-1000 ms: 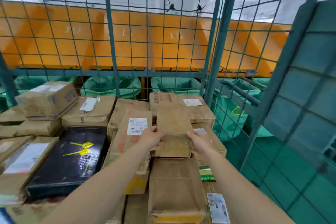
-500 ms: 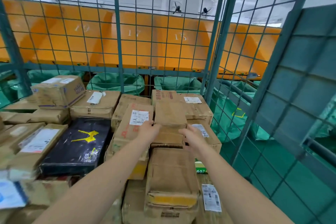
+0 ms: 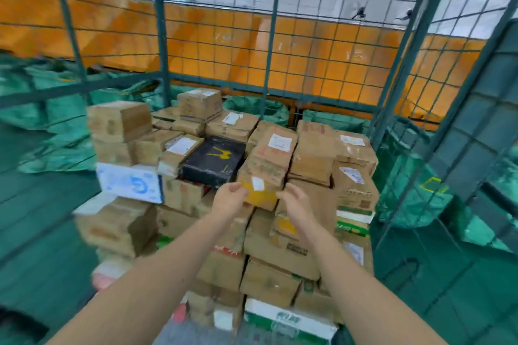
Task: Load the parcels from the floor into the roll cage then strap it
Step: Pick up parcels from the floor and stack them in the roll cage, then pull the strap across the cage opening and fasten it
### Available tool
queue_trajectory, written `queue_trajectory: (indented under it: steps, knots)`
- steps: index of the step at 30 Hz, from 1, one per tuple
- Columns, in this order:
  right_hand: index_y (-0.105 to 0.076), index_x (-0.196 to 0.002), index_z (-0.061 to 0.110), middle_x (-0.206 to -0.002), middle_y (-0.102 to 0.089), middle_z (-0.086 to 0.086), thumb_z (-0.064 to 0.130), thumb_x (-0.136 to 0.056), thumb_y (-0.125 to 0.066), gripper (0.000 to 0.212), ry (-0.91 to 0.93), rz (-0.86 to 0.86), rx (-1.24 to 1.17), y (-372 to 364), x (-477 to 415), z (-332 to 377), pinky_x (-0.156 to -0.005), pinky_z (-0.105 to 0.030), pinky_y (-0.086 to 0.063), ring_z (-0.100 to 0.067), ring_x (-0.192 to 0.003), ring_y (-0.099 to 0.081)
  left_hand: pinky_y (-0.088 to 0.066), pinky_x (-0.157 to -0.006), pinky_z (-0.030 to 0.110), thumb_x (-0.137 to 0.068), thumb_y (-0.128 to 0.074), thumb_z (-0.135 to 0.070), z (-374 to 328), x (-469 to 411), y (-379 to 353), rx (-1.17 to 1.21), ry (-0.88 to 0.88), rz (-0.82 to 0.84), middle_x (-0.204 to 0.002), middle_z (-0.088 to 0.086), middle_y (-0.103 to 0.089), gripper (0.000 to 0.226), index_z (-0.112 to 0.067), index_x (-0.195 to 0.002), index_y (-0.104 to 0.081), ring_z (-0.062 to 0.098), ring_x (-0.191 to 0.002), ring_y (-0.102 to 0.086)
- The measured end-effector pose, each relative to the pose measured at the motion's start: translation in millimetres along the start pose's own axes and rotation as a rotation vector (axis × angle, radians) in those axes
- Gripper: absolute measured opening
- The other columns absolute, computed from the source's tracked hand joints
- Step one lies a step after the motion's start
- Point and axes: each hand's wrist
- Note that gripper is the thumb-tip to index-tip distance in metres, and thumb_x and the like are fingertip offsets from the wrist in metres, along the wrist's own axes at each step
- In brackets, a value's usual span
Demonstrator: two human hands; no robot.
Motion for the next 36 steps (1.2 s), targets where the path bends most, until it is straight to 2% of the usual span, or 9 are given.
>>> queue_trajectory:
  steps: [5,9,11,15,19,21,24,29,36]
  knots:
    - [-0.045,-0.146,0.015,-0.147,-0.047,-0.004,0.024,-0.096,-0.061,0.054,-0.006,0.120,0.012,-62,59,-11,-0.102,-0.035,-0.041,-0.022,-0.130,-0.048,-0.050,-0.089,0.036,-0.092,-0.057,-0.015,34,57,88,0.058,0.042,-0.122,-0.111,0.016,-0.066,0.032,-0.010,-0.123,-0.060,0.027,-0.094,-0.063]
    - [-0.045,-0.147,0.010,-0.146,-0.049,-0.005,0.020,-0.097,-0.061,0.053,0.020,0.243,0.027,-121,95,-5,-0.101,-0.028,-0.038,-0.021,-0.130,-0.048,-0.043,-0.052,0.021,-0.094,-0.055,-0.012,46,94,163,0.094,0.059,-0.278,-0.081,0.010,-0.061,0.025,-0.006,-0.118,-0.058,0.015,-0.065,-0.052]
    - [-0.046,-0.144,0.007,-0.135,-0.055,-0.007,0.016,-0.096,-0.062,0.052,0.020,0.298,0.012,-157,110,0,-0.096,-0.028,-0.039,-0.021,-0.120,-0.052,-0.043,-0.060,0.024,-0.095,-0.054,-0.012,52,109,202,0.092,0.056,-0.369,-0.091,0.017,-0.064,0.028,-0.004,-0.122,-0.058,0.020,-0.077,-0.056]
    - [-0.056,-0.131,0.009,-0.112,-0.061,-0.005,0.013,-0.092,-0.064,0.040,0.008,0.445,-0.004,-236,138,9,-0.095,-0.038,-0.048,-0.021,-0.101,-0.057,-0.051,-0.095,0.038,-0.096,-0.052,-0.020,61,134,280,0.068,0.077,-0.499,-0.112,0.008,-0.064,0.030,-0.012,-0.124,-0.058,0.026,-0.105,-0.062]
    - [-0.058,-0.127,0.012,-0.122,-0.061,-0.007,0.017,-0.094,-0.061,0.034,0.029,0.584,0.047,-312,157,16,-0.086,-0.031,-0.045,-0.018,-0.100,-0.056,-0.045,-0.067,0.029,-0.095,-0.051,-0.017,77,145,353,0.106,0.093,-0.590,-0.091,0.004,-0.061,0.038,-0.011,-0.133,-0.052,0.021,-0.076,-0.055]
    - [-0.060,-0.120,0.011,-0.121,-0.060,-0.004,0.016,-0.095,-0.060,0.026,0.054,0.640,0.087,-352,163,20,-0.083,-0.029,-0.044,-0.016,-0.097,-0.057,-0.042,-0.067,0.029,-0.096,-0.050,-0.016,83,147,389,0.121,0.103,-0.641,-0.085,0.003,-0.056,0.033,-0.016,-0.129,-0.052,0.020,-0.077,-0.051]
    - [-0.053,-0.139,0.011,-0.138,-0.056,-0.006,0.020,-0.096,-0.060,0.045,0.073,0.731,0.130,-413,168,26,-0.101,-0.035,-0.045,-0.023,-0.122,-0.056,-0.039,-0.063,0.028,-0.098,-0.048,-0.014,90,136,446,0.134,0.102,-0.698,-0.082,0.002,-0.052,0.021,-0.022,-0.117,-0.051,0.021,-0.082,-0.048]
    - [-0.048,-0.144,0.019,-0.144,-0.051,0.000,0.024,-0.098,-0.058,0.047,0.039,0.782,0.154,-503,165,38,-0.110,-0.045,-0.042,-0.019,-0.130,-0.050,-0.049,-0.083,0.034,-0.098,-0.049,-0.020,96,100,530,0.116,0.161,-0.710,-0.100,0.000,-0.061,0.036,-0.012,-0.133,-0.052,0.020,-0.092,-0.059]
    - [-0.044,-0.148,0.020,-0.148,-0.048,-0.002,0.017,-0.100,-0.053,0.049,0.028,0.755,0.111,-603,148,51,-0.109,-0.044,-0.043,-0.020,-0.133,-0.047,-0.049,-0.089,0.033,-0.098,-0.049,-0.017,98,41,608,0.068,0.160,-0.621,-0.128,0.004,-0.057,0.043,-0.013,-0.141,-0.046,0.020,-0.112,-0.059]
Point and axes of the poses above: each hand's wrist, its own x-axis away from the middle knuckle, its own y-axis out of the back of the hand, z = x × y
